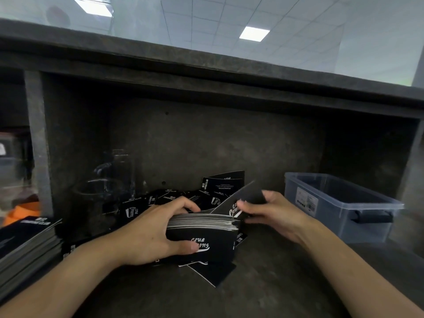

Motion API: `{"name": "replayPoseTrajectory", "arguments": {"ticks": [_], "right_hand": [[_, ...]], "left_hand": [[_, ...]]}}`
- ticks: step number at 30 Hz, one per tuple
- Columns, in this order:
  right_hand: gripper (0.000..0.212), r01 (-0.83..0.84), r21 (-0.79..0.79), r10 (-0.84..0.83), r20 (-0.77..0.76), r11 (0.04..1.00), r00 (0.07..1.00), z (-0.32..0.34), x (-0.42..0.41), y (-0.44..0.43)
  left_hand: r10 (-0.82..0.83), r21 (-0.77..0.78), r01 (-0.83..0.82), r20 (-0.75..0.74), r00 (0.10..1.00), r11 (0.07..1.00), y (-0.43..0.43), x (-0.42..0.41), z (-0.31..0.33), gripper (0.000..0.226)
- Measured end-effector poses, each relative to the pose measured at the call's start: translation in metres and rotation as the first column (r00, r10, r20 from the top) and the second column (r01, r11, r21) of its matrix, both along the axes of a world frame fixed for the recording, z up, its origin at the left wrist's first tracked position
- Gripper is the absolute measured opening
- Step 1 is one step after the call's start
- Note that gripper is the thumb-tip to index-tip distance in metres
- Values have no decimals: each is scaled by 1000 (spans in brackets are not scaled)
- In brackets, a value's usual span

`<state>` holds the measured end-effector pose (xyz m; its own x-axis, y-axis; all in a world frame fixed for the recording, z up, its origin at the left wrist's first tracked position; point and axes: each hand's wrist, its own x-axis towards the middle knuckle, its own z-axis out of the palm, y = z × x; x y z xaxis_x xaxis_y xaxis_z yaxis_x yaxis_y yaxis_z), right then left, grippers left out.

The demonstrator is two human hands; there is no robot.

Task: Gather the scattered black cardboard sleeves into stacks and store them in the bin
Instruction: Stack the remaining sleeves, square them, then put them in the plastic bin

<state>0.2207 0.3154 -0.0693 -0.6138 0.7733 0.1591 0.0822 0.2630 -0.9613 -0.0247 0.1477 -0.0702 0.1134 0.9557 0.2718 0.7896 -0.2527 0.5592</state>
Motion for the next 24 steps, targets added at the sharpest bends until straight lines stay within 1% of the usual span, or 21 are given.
{"name": "replayPoseTrajectory", "arguments": {"ticks": [1,2,3,5,7,8,9,11,13,14,17,19,20,21,22,23,24], "right_hand": [[47,-12,34,9,87,999,996,-2,-1,-2],[50,-6,60,-2,129,998,992,-2,-3,-5],[55,11,75,-19,115,997,993,-1,-5,-8],[60,75,75,-77,21,994,997,2,-8,-8],[46,89,66,-88,-19,994,996,3,-11,-7],[40,58,39,-57,-19,998,998,0,-12,-6],[38,12,-10,-12,-23,1000,1000,-2,-12,-5],[44,-92,-98,91,-17,991,996,-2,-11,-7],[52,-175,-99,181,56,980,982,1,-10,-9],[52,-177,-77,184,93,981,978,2,-9,-9],[42,-94,23,89,166,995,982,4,-4,-8],[36,-71,191,28,221,979,975,7,2,-9],[33,-43,291,-23,222,956,975,8,5,-7],[30,5,371,-77,179,929,981,9,6,-6],[28,57,403,-110,110,913,988,8,7,-3],[27,76,394,-108,60,916,992,6,5,-2],[25,57,370,-82,52,927,995,3,2,-1]], "left_hand": [[3,8,-3,-7,1000,1000,0,-1,-1,56],[4,11,-4,-9,1000,1000,1,-1,-1,56],[2,12,-2,-3,1000,1000,1,-2,-1,56],[-2,11,2,4,1000,1000,1,-3,-2,57],[-3,13,3,3,1000,1000,1,-3,-3,59],[-2,15,2,-2,1000,1000,2,-3,-3,60],[0,17,0,-10,1000,1000,2,-4,-3,63],[-2,25,2,-20,1000,1000,3,-4,-3,70],[-3,29,4,-17,1000,1000,3,-4,-4,74],[-1,31,2,-13,1000,1000,2,-4,-4,75],[2,54,-1,-15,1000,999,2,-4,-4,74],[1,63,0,-12,1000,998,2,-3,-3,73],[3,62,-2,-8,1000,998,2,-3,-3,73],[4,62,-4,-4,1000,998,2,-3,-3,73],[4,64,-4,2,1000,998,2,-3,-2,74],[8,65,-9,4,1000,998,2,-3,-3,75],[17,66,-17,2,1000,998,2,-3,-3,76]]}}
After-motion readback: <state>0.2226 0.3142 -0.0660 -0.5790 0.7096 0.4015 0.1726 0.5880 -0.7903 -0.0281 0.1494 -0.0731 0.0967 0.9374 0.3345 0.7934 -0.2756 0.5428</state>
